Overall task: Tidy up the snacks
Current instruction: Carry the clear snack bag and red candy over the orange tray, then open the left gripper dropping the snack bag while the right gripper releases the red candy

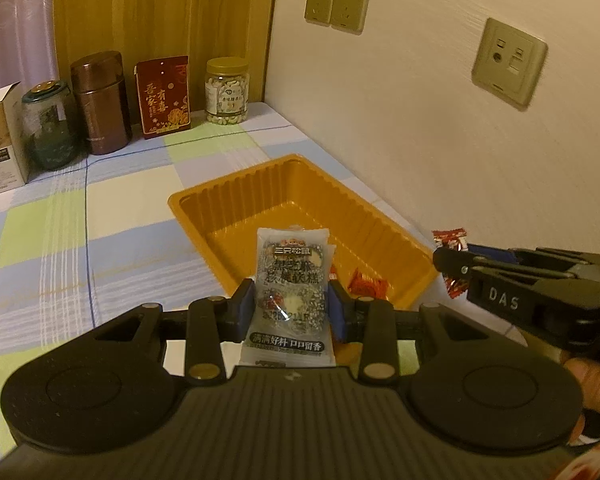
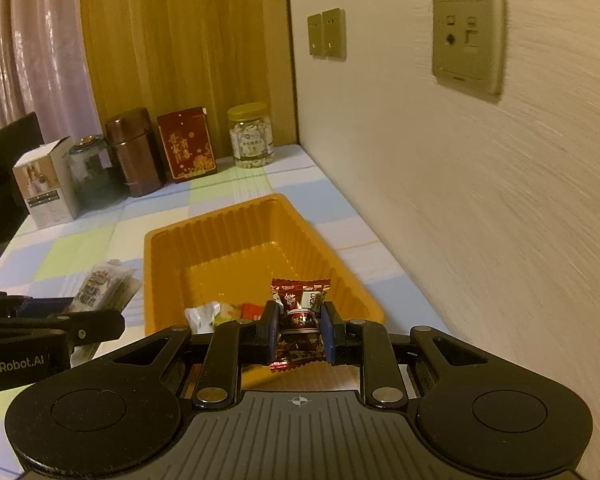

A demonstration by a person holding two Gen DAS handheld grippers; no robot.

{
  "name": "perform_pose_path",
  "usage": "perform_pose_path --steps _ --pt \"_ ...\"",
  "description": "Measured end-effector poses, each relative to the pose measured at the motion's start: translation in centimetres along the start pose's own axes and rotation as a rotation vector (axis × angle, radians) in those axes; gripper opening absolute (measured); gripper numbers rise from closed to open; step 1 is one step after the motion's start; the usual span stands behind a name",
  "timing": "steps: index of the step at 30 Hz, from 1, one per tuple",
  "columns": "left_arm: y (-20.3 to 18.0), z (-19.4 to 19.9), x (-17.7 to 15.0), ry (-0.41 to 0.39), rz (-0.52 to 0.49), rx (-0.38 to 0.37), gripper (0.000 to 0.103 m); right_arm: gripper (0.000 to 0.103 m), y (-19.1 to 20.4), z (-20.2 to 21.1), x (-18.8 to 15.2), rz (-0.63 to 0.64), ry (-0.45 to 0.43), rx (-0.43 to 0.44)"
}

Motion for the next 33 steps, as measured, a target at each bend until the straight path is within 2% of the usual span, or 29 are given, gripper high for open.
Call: perform_pose_path --steps 10,19,25,28,33 --pt "0.9 -5.6 2.2 -0.002 0.022 -0.012 0.035 0.023 0.2 -5.8 1.2 -0.006 0.031 0.032" --pt "2.3 -9.9 2.4 0.021 0.018 -0.007 0.035 0.023 0.3 -10.0 1.4 -0.030 0.063 0.047" --pt "2.7 -12.0 2.3 0.035 0.020 -0.005 0.035 0.023 0.2 -11.3 1.4 -0.042 0.075 0.046" --pt "3.0 -12.4 2.5 0.023 0.027 0.001 0.045 0.023 0.1 -11.6 1.4 -0.045 0.079 0.044" --pt "3.7 -11.9 2.6 0.006 0.020 0.016 0.045 0.023 0.1 -11.7 1.2 -0.048 0.083 0.044"
Point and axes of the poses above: each gripper's, at about its wrist camera, not at the fingertips, and z roughly against the way its jaws point, y to its left, x to its top, the point moved 5 cm from there along -z, roughly the way its jaws point, and after that the axes turned 11 degrees about -y, right-handed, at the moved point
